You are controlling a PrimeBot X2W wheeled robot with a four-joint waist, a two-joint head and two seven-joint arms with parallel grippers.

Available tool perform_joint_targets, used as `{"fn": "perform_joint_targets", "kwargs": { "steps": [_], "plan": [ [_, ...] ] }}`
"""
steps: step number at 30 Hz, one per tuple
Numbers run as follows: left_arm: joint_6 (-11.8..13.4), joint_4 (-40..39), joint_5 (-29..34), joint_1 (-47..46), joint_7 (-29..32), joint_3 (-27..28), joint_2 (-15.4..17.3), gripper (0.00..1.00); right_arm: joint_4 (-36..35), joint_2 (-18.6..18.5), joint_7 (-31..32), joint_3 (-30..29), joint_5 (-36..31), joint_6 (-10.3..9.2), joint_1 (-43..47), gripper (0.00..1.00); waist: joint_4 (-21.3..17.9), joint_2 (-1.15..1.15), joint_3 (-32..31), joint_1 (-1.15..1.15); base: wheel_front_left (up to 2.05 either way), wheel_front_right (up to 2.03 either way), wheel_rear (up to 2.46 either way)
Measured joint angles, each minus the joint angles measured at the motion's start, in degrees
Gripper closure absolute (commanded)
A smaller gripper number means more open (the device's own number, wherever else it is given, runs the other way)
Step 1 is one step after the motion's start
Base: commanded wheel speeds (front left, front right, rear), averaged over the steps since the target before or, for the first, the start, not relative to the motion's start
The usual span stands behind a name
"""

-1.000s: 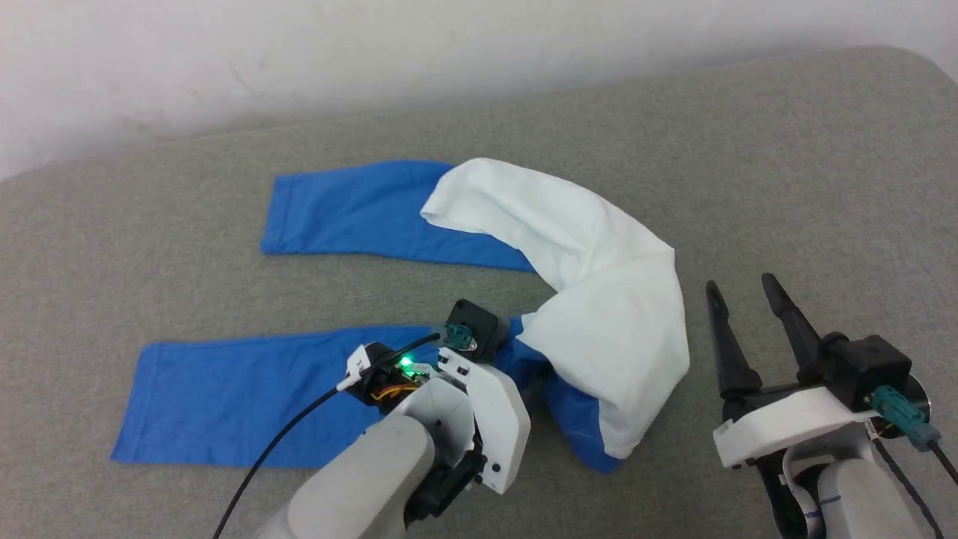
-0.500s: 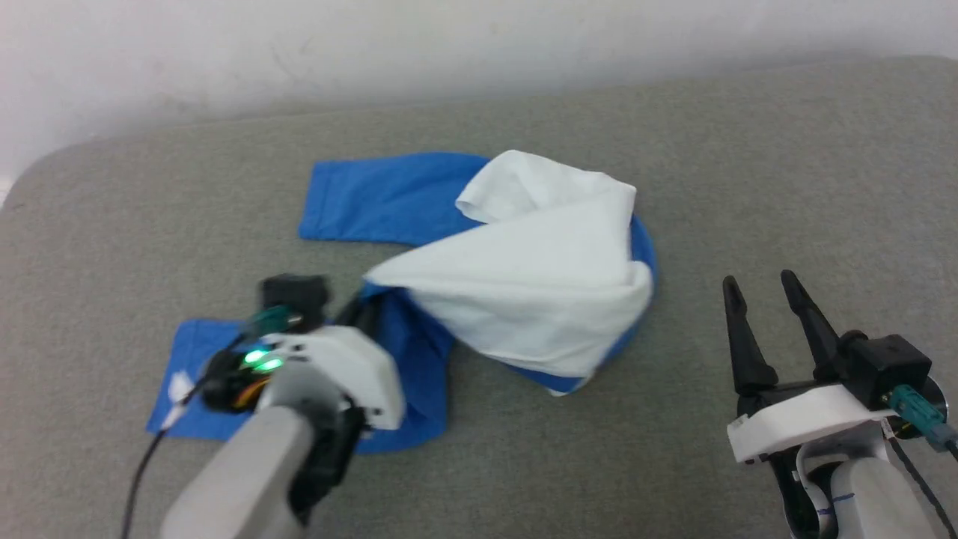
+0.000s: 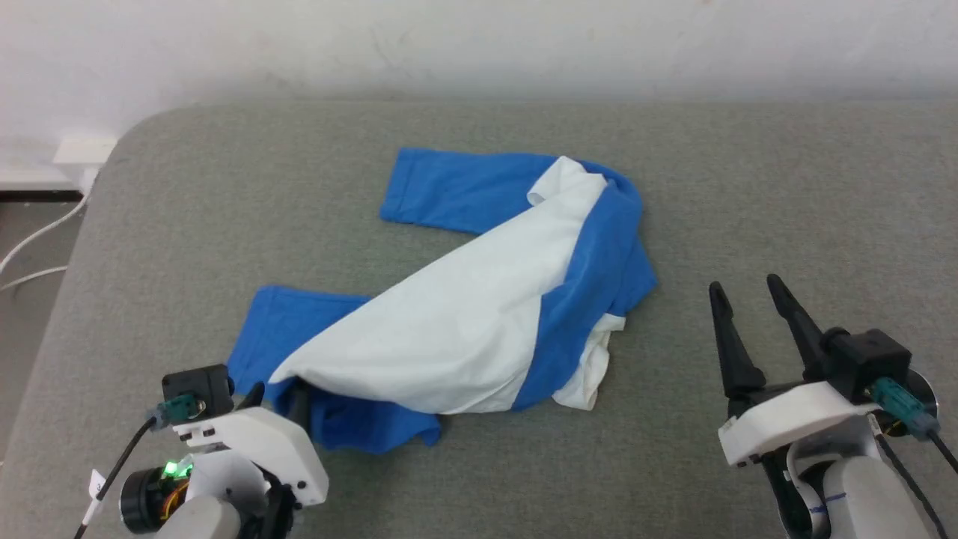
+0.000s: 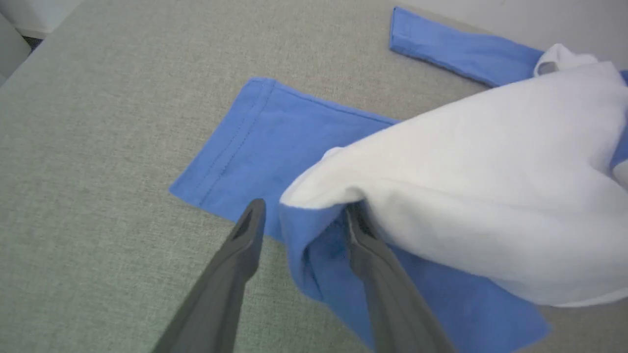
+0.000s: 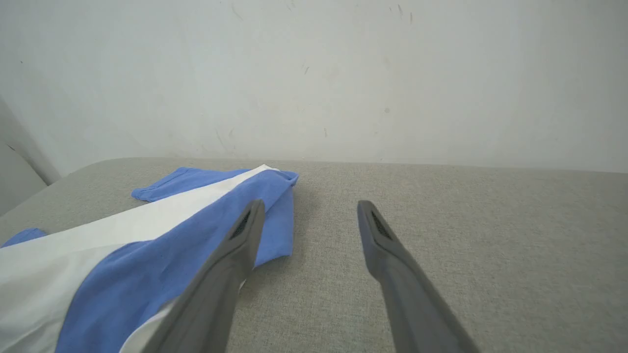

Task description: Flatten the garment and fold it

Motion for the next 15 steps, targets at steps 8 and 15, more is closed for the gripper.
{"fn": "perform_joint_targets", "kwargs": {
  "steps": [8, 15],
  "plan": [
    [-3.65, -0.59, 2.15, -0.42, -16.99, 2.63, -3.10, 0.00, 1.10, 0.09, 9.45, 0.40, 1.07, 0.01, -5.33, 0.00, 4.16, 0.00, 1.17, 0.00, 0.00, 0.00, 0.00],
    [-4.44, -0.37, 8.49, -2.21, -23.14, 4.56, -7.04, 0.00, 9.31, 0.03, 22.80, -5.54, 8.81, 0.00, -14.08, 0.00, 8.29, 0.00, 2.77, 0.00, 0.00, 0.00, 0.00]
  ]
}}
